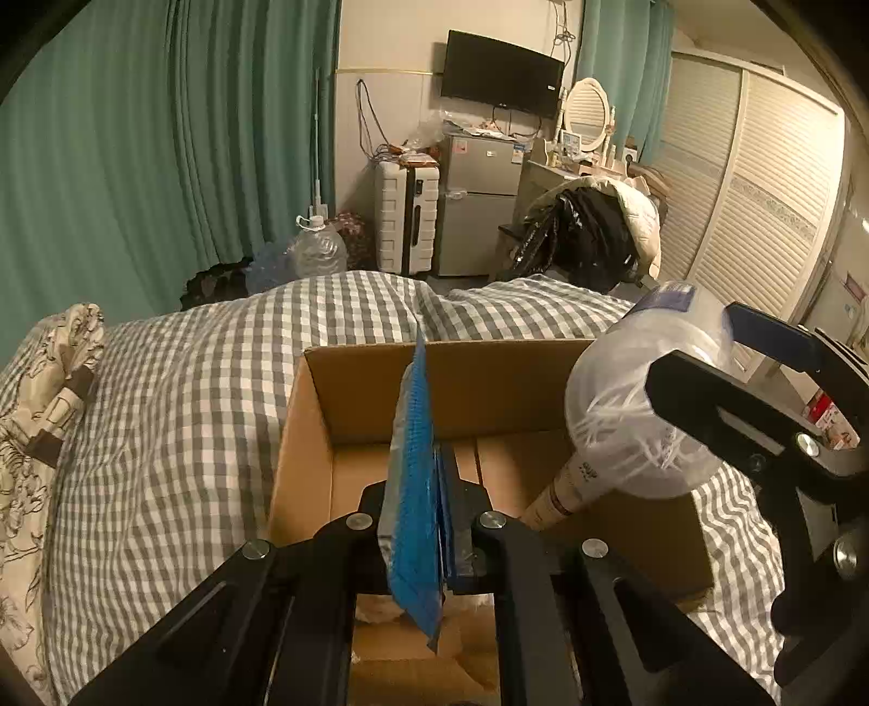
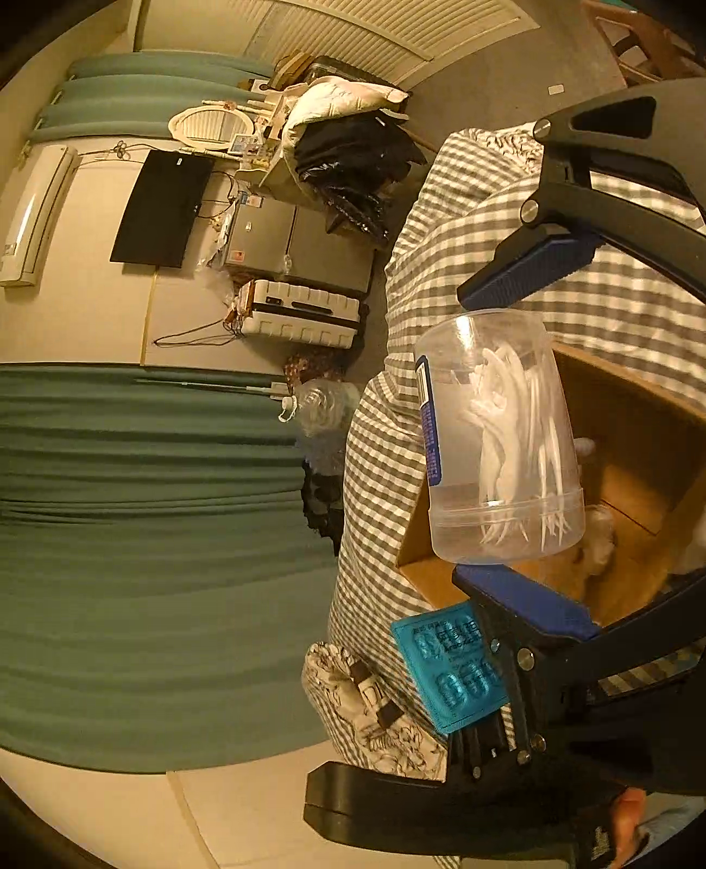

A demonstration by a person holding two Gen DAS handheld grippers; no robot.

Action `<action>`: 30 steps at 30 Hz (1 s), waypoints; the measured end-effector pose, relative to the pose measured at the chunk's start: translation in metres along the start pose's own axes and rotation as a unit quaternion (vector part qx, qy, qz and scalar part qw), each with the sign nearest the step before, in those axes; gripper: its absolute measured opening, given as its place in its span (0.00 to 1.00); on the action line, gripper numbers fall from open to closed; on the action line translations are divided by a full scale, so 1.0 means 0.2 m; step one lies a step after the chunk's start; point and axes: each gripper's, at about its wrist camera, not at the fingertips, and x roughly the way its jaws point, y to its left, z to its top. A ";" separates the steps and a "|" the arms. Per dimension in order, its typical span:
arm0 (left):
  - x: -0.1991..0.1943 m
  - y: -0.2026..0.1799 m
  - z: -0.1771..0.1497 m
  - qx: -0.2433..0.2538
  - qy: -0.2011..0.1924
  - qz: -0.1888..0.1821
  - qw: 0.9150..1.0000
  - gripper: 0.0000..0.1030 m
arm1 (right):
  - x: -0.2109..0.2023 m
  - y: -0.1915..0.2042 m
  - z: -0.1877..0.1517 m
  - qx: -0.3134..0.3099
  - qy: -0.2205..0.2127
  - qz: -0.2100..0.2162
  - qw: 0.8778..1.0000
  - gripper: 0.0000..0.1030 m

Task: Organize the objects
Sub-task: 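Lower the blister pack and clear jar into the box and release both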

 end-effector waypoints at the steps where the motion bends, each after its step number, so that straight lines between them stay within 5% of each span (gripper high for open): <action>1: 0.01 0.01 0.00 -0.001 0.002 0.000 1.000 0.14 | 0.03 0.00 0.00 0.001 0.002 0.001 1.000 0.90; 5: 0.00 0.02 -0.03 -0.013 0.007 0.013 1.000 0.63 | -0.01 -0.03 -0.01 0.013 -0.019 -0.007 1.000 1.00; 19: -0.52 0.01 -0.15 -0.025 -0.047 0.041 0.998 0.90 | -0.53 -0.05 -0.03 0.001 -0.027 -0.048 0.998 1.00; 30: -0.90 -0.03 -0.43 -0.018 -0.098 0.078 0.992 0.92 | -0.88 0.02 -0.27 0.008 -0.020 -0.073 0.997 1.00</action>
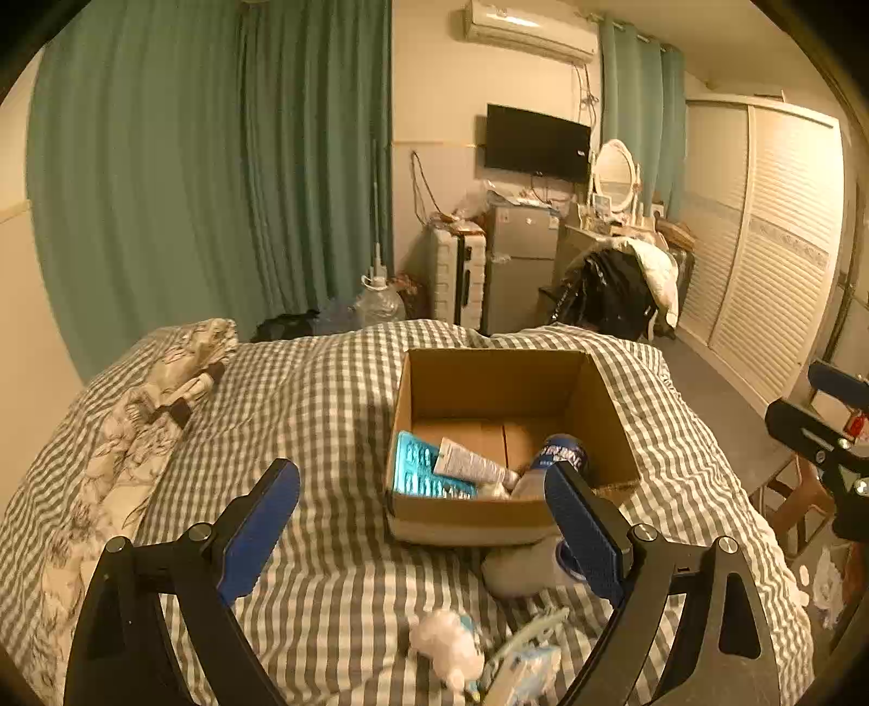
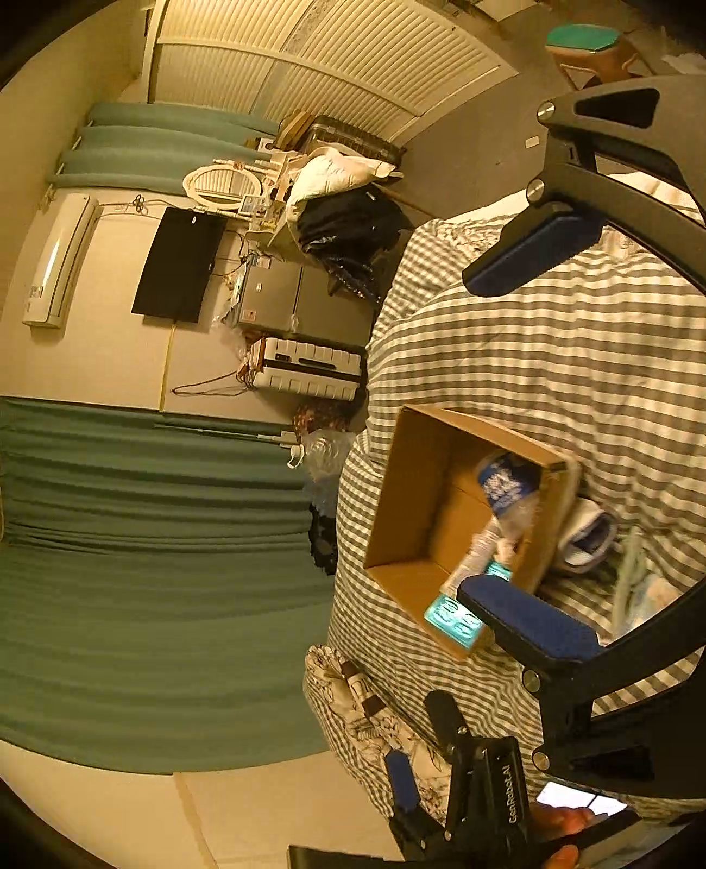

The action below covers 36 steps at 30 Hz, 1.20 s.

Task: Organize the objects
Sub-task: 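Lower the blister pack and clear jar into the box and release both, then grasp the white toy figure with the left gripper while the right gripper grasps the light-blue packet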

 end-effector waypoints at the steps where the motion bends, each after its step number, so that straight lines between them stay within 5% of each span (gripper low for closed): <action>1: -0.03 -0.01 -0.03 -0.001 -0.002 0.002 1.000 0.92 | -0.03 0.01 -0.03 0.000 -0.001 0.000 1.000 1.00; 14: -0.08 0.02 -0.39 -0.045 0.003 0.041 0.998 0.93 | -0.04 0.17 -0.33 -0.001 0.019 -0.001 1.000 1.00; 19: 0.02 0.04 -0.48 -0.041 0.034 0.057 0.997 0.93 | 0.10 0.19 -0.45 -0.001 0.054 0.007 0.999 1.00; 32: 0.23 0.00 -0.62 -0.060 0.110 0.031 0.992 0.93 | 0.29 0.20 -0.60 -0.003 0.103 0.007 0.995 1.00; 36: 0.34 -0.03 -0.62 -0.053 0.137 0.030 0.989 0.85 | 0.31 0.20 -0.62 -0.002 0.106 0.010 0.994 1.00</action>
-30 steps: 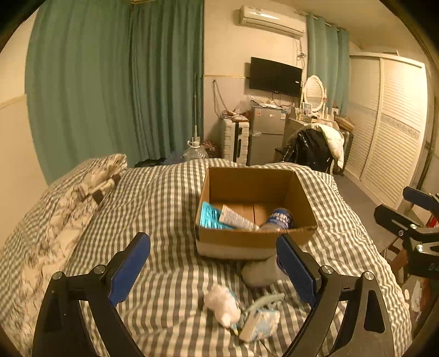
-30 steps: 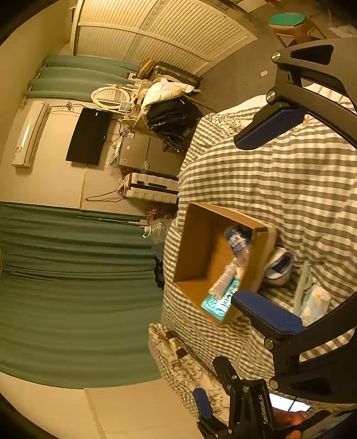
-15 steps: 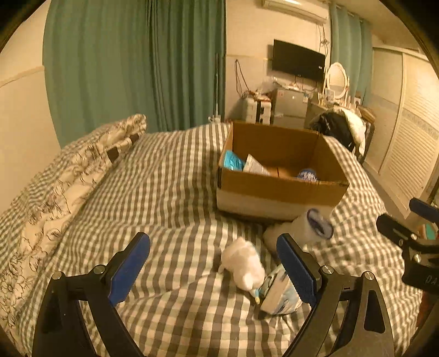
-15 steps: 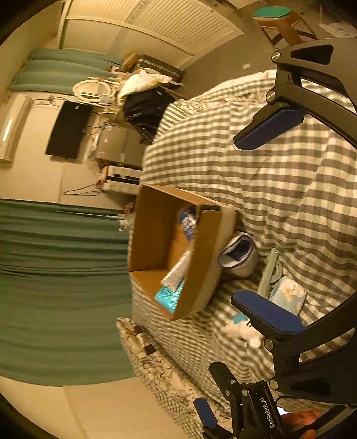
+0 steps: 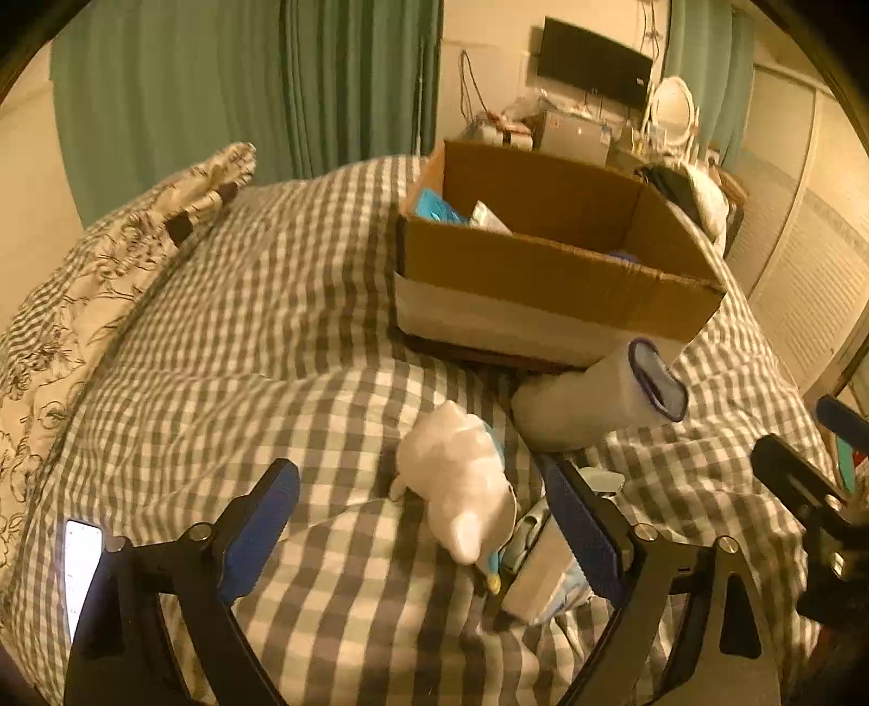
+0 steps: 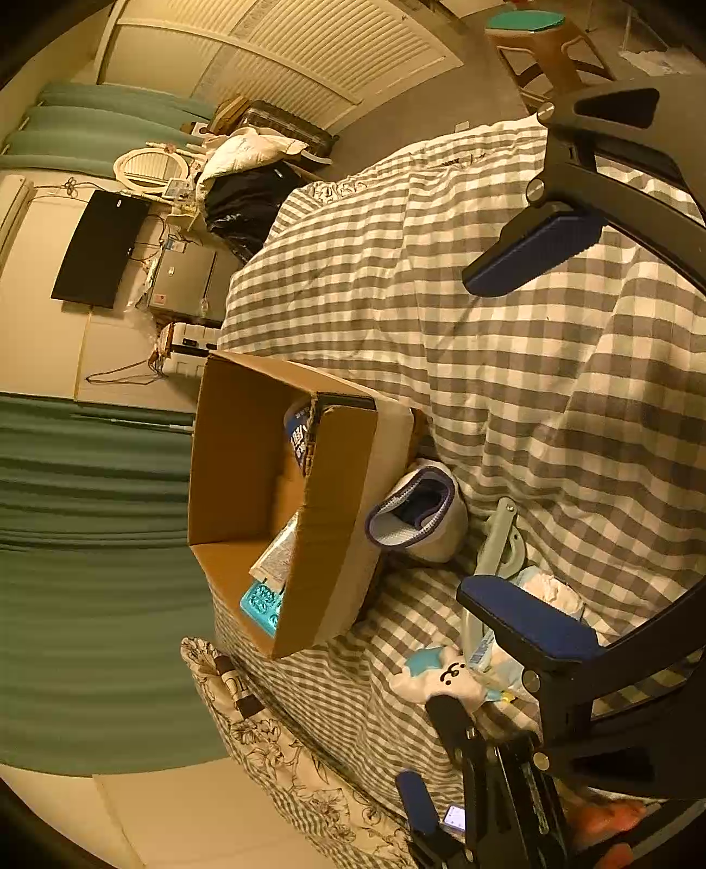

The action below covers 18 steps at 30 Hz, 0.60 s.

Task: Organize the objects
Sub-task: 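Grasp the white toy figure with the left gripper while the right gripper grasps the light-blue packet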

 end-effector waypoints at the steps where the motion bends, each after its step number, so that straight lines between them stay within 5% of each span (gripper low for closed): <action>1: 0.02 -0.01 0.00 0.001 0.006 -0.003 1.000 0.83 | 0.00 0.00 0.00 0.001 0.000 0.001 1.000 1.00; 8: 0.12 -0.04 0.01 0.006 0.046 -0.034 0.998 0.50 | 0.03 -0.01 -0.01 0.007 0.008 0.009 1.000 1.00; 18: -0.05 0.05 0.03 -0.020 0.008 -0.045 0.999 0.44 | 0.01 0.03 -0.01 -0.003 0.006 0.009 1.000 1.00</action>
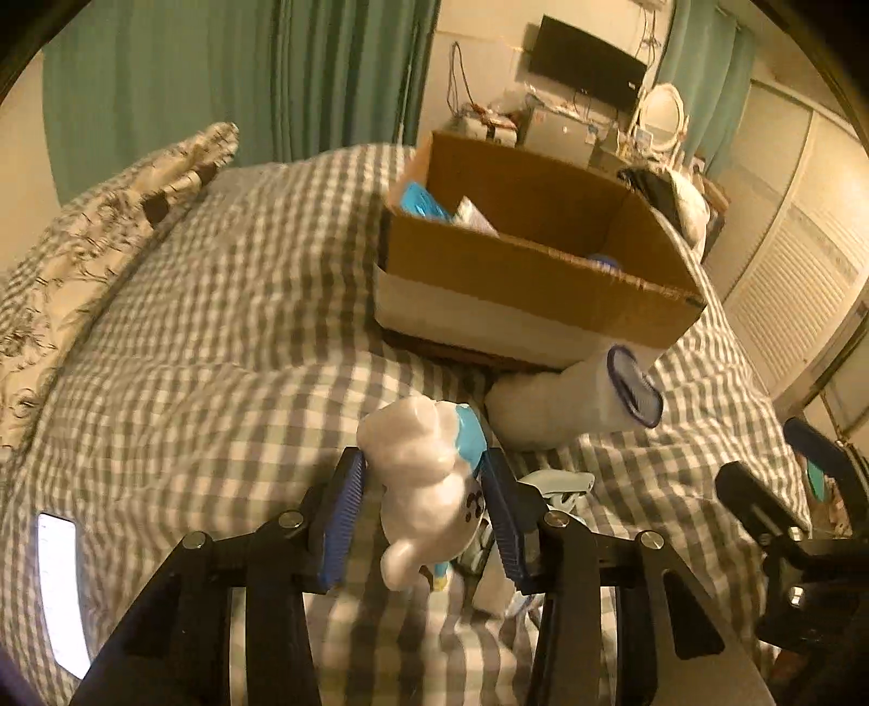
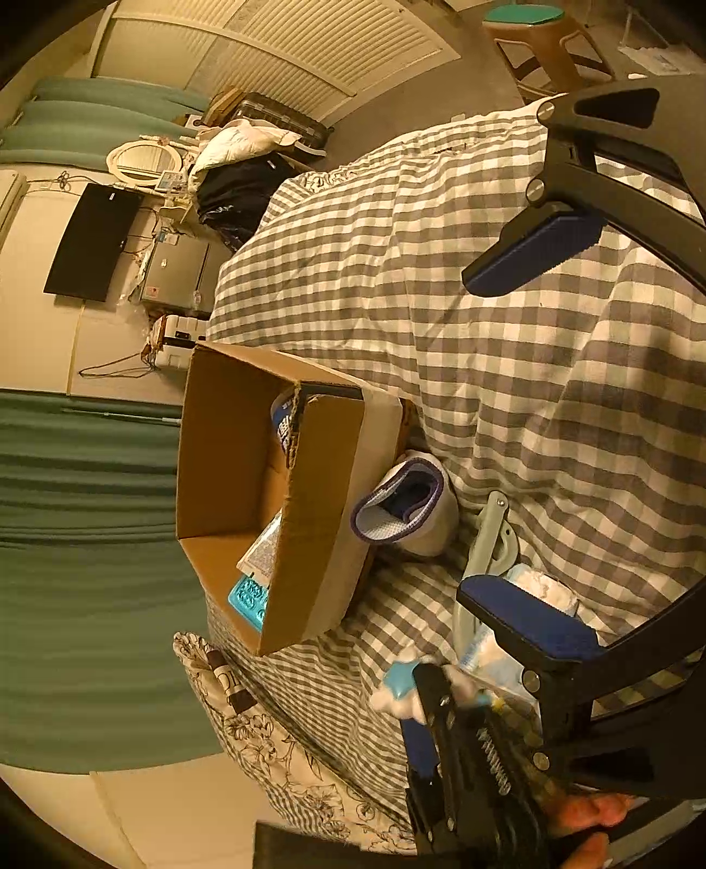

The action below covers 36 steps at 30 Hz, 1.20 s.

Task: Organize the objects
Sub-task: 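Grasp the white toy figure with the left gripper while the right gripper grasps the light-blue packet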

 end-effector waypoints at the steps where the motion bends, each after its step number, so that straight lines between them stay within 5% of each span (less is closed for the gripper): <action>1: -0.04 0.01 0.00 0.000 -0.008 0.001 1.000 0.44 | -0.01 0.01 0.00 -0.002 -0.001 0.001 1.000 1.00; 11: -0.24 0.09 0.01 0.008 -0.052 0.032 0.998 0.43 | 0.02 0.22 -0.02 -0.043 0.025 0.063 0.997 1.00; 20: -0.21 0.17 -0.02 0.012 -0.049 0.048 0.998 0.43 | 0.20 0.37 -0.06 -0.042 0.079 0.109 0.990 1.00; 36: -0.15 0.21 -0.05 0.012 -0.036 0.042 0.998 0.43 | 0.37 0.41 -0.09 -0.027 0.119 0.112 0.986 0.99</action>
